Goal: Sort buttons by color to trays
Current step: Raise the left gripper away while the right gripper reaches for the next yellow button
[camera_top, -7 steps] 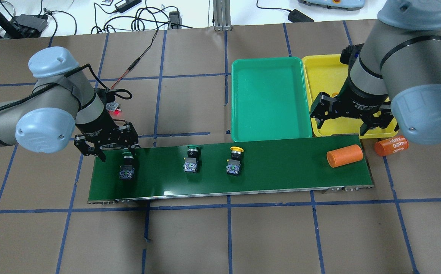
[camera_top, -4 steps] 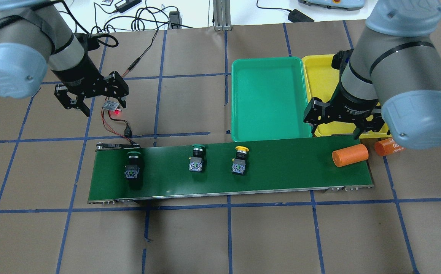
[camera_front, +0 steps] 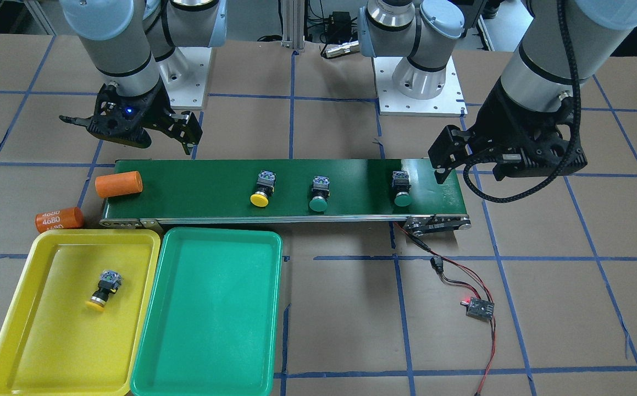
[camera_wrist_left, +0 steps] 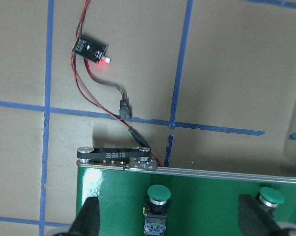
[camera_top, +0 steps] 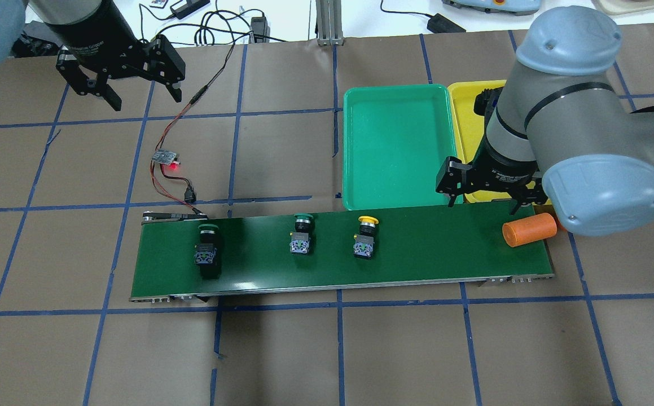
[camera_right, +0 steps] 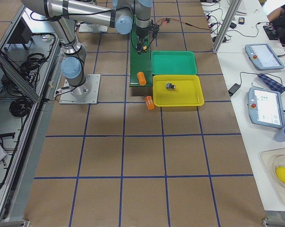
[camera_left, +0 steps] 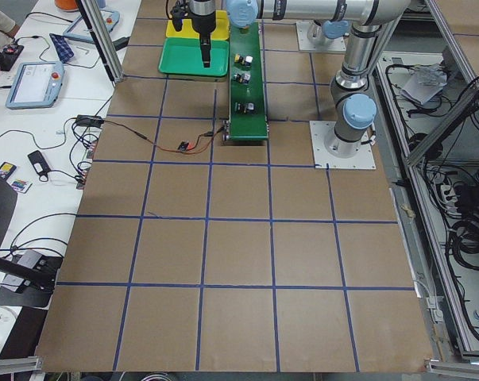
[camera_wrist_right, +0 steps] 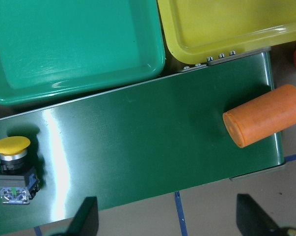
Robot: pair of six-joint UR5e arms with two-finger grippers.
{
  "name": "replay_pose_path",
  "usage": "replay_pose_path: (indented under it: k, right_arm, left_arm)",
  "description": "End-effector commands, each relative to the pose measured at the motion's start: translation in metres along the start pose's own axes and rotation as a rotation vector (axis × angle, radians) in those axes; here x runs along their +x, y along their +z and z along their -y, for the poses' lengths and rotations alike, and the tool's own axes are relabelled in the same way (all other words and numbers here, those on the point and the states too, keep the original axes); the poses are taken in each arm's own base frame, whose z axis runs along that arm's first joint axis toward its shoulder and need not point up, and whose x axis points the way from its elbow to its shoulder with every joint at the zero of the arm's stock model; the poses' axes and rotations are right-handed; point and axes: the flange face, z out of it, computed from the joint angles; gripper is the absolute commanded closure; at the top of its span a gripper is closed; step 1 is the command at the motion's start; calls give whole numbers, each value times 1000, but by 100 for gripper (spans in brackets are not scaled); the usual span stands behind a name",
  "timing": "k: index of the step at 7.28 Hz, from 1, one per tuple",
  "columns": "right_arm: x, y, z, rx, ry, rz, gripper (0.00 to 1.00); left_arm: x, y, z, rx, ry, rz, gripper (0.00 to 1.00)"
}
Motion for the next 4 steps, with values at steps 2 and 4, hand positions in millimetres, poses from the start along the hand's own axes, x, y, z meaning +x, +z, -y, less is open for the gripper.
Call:
replay_pose_path:
  k: [2,4]
  right_arm:
    - [-41,23,-1,12,23,-2,0]
    - [-71,43,6,48,95,12,0]
  left_arm:
    - [-5,11,-3,-28,1,11,0]
    - [-3,9,-8,-28,54,18,0]
